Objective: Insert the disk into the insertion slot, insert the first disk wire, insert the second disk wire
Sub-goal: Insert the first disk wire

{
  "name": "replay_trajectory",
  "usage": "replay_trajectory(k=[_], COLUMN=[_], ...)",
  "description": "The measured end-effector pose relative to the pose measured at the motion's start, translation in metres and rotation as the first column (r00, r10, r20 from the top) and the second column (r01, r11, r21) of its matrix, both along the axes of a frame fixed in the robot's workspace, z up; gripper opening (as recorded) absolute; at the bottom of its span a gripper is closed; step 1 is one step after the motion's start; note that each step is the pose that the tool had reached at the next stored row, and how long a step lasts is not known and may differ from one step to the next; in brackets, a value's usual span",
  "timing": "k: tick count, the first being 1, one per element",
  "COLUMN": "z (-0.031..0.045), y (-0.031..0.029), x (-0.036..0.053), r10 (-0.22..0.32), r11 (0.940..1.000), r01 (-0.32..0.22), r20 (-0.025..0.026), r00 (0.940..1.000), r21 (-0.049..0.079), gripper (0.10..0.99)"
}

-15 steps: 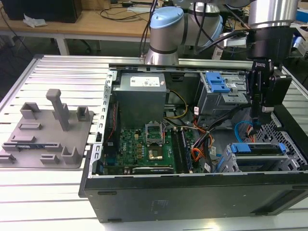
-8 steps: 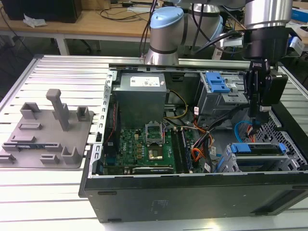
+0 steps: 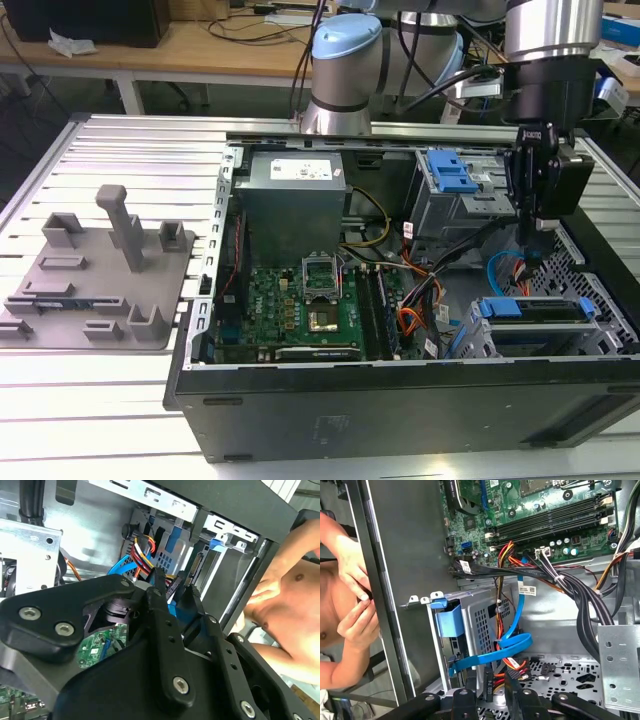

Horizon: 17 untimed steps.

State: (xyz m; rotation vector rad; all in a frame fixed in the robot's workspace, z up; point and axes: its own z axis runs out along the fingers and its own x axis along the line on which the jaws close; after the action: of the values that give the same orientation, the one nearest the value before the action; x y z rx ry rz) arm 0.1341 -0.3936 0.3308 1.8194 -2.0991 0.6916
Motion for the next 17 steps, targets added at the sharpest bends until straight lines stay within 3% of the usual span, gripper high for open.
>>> replay_trajectory(k=[16,17], z=[-0.003,-0.0032], y=[0.0005,0.0005], x=[-0.0006,-0.0006], r10=[0.011,0.011], r11=[0.9998,0.9997], r01=[-0.011,-0.011], r20=[0.0039,0.004], r00=[0.9999,0.9999], r21=[-0.018,-0.02], gripper=[0.353,0.275])
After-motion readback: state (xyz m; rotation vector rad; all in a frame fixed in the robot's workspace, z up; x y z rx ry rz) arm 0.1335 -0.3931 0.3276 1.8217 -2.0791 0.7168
